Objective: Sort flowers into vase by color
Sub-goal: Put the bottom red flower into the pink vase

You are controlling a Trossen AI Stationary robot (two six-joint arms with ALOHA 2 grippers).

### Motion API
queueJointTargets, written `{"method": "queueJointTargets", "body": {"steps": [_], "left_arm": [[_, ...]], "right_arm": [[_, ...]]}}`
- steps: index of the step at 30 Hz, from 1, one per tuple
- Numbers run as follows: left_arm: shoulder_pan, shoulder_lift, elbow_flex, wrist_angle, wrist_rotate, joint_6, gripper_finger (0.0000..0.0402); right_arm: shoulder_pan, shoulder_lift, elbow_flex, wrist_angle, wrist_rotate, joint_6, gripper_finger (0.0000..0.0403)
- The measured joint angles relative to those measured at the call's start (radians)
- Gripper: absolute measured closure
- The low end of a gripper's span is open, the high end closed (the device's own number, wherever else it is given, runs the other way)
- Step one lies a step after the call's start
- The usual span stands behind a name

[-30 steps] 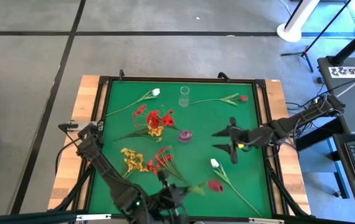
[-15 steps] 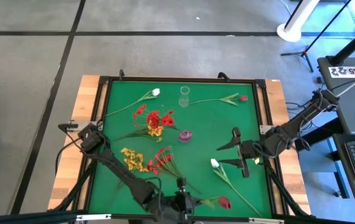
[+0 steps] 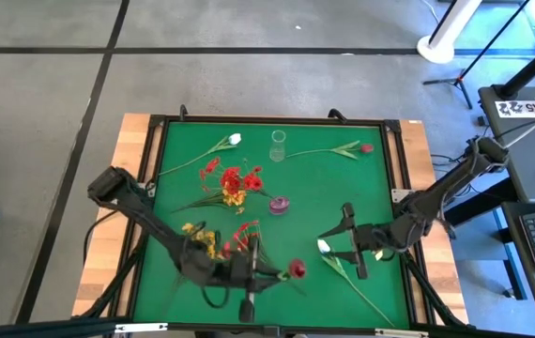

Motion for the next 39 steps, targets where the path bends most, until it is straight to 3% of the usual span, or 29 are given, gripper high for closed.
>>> {"method": "queueJointTargets", "body": {"steps": [4,14,19,28,35,39], "left_arm": [[0.039,0.006,-0.087,0.177,0.103,-0.017,0.0396],[0.135,0.003,-0.088,0.18,0.135,0.035,0.0396],[0.154,0.003,-0.088,0.179,0.221,0.016,0.0396],[0.164,0.003,-0.088,0.154,0.21,0.017,0.0396],[0.18,0.003,-0.088,0.13,0.192,0.011,0.0396],[0.182,0.003,-0.088,0.125,0.191,0.01,0.0396]], "right_arm": [[0.0,0.107,0.0,0.15,-0.024,-0.003,0.0205],[-0.057,0.355,0.0,0.515,-0.017,0.049,0.0205],[-0.121,0.381,0.0,0.522,-0.065,0.154,0.0205],[-0.173,0.407,0.0,0.581,-0.245,0.25,0.0205],[-0.171,0.407,0.0,0.598,-0.253,0.25,0.0206],[-0.171,0.407,0.0,0.599,-0.241,0.249,0.0235]]}}
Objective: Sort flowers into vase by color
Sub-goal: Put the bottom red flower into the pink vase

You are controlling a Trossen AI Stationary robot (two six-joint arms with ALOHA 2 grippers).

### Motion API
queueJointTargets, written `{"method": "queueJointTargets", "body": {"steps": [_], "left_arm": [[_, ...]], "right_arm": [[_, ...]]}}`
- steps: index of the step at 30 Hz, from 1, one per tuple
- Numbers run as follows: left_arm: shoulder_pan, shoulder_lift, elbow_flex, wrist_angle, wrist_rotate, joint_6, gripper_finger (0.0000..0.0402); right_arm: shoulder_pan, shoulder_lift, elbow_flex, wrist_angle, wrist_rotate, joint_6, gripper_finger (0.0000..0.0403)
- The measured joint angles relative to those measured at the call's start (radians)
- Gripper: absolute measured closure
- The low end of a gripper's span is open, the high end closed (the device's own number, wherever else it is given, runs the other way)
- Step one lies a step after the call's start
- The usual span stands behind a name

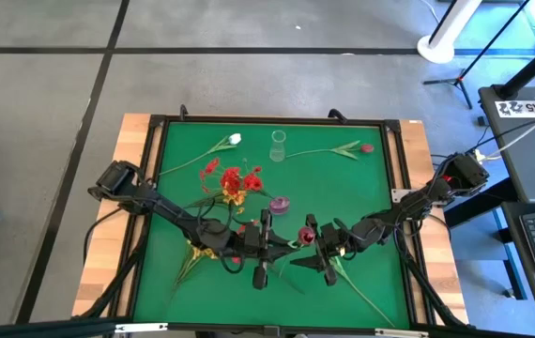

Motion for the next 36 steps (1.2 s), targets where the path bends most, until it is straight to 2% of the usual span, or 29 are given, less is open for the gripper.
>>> {"method": "queueJointTargets", "body": {"steps": [3,7,8,14,17,24,28,31,36], "left_arm": [[0.002,0.0,0.0,0.001,0.0,-0.02,0.0396],[0.002,0.0,0.0,0.0,-0.023,-0.048,0.0386],[0.002,0.0,0.0,-0.003,-0.026,-0.049,0.0384],[0.002,0.0,0.0,-0.013,-0.027,-0.055,0.0385],[-0.003,0.0,0.0,-0.014,-0.068,-0.055,0.0382],[-0.06,0.0,0.0,-0.044,-0.159,0.002,0.0343],[-0.112,-0.003,0.001,-0.042,-0.278,0.075,0.0303],[-0.161,-0.003,0.014,-0.042,-0.404,0.139,0.0268],[-0.236,-0.012,0.032,-0.039,-0.608,0.216,0.0213]], "right_arm": [[0.0,0.0,0.0,-0.001,0.001,-0.004,0.0288],[0.0,0.0,0.0,-0.001,0.007,-0.022,0.0379],[0.0,0.0,0.0,-0.002,0.007,-0.033,0.039],[0.0,0.0,0.0,-0.006,0.017,-0.035,0.0392],[0.0,0.0,0.0,-0.008,0.02,-0.041,0.0397],[0.001,-0.007,0.0,-0.051,0.055,-0.051,0.0401],[0.0,-0.033,0.0,-0.091,0.094,-0.057,0.0402],[0.0,-0.065,0.0,-0.112,0.105,-0.062,0.0402],[0.0,-0.13,0.0,-0.179,0.182,-0.111,0.0402]]}}
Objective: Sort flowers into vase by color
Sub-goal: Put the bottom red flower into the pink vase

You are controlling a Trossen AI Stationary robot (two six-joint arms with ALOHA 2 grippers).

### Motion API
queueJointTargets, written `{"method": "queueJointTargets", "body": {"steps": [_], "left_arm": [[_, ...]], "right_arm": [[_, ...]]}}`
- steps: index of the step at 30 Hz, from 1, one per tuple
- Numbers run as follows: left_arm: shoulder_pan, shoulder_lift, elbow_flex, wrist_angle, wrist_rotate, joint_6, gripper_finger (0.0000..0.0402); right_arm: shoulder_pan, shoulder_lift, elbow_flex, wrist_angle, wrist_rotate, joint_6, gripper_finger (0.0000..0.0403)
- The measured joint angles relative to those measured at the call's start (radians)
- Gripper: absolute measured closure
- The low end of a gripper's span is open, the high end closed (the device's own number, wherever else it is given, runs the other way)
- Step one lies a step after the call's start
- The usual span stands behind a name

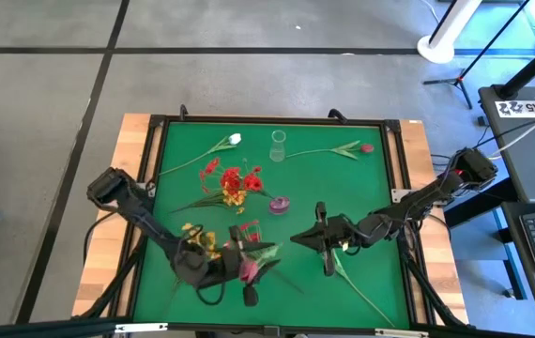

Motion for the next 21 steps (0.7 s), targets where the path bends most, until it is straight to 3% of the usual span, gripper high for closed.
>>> {"method": "queueJointTargets", "body": {"steps": [4,10,16,21], "left_arm": [[-0.038,-0.015,0.002,0.004,-0.088,0.032,0.0189],[-0.066,-0.037,0.002,0.007,-0.146,0.049,0.0189],[-0.065,-0.038,0.002,-0.005,-0.146,0.017,0.0211],[-0.096,-0.038,0.002,-0.017,-0.158,-0.025,0.023]], "right_arm": [[-0.001,-0.038,0.0,-0.029,0.024,-0.021,0.0403],[-0.001,-0.074,0.0,-0.055,0.028,-0.033,0.0403],[0.0,-0.096,0.0,-0.143,0.025,-0.035,0.0403],[0.0,-0.113,0.0,-0.321,-0.001,-0.027,0.0394]]}}
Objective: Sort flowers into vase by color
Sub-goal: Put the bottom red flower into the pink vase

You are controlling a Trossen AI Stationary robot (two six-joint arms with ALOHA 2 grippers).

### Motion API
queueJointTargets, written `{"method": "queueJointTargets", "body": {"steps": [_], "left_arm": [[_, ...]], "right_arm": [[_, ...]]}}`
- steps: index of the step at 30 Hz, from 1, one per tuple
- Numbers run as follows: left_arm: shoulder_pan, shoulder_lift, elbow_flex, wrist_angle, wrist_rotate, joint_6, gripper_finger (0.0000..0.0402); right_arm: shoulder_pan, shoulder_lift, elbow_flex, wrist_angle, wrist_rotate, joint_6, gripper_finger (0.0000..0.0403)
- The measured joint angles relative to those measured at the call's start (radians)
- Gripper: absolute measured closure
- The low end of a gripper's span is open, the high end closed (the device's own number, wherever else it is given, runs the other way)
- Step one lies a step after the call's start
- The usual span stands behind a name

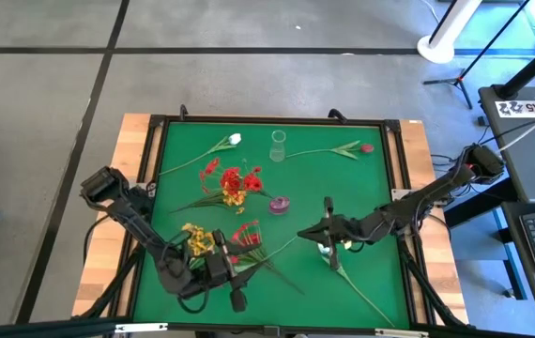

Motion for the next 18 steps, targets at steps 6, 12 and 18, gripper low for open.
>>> {"method": "queueJointTargets", "body": {"steps": [6,12,18], "left_arm": [[-0.051,0.0,0.001,-0.357,-0.038,-0.344,0.0231],[-0.053,0.0,0.001,-0.72,0.024,-0.797,0.0231],[-0.049,0.0,0.001,-0.863,0.074,-0.954,0.0231]], "right_arm": [[0.0,0.029,0.0,-0.168,-0.089,0.002,0.0358],[0.0,0.129,0.006,-0.201,-0.088,-0.031,0.03],[0.0,0.281,0.132,-0.264,-0.085,-0.067,0.0243]]}}
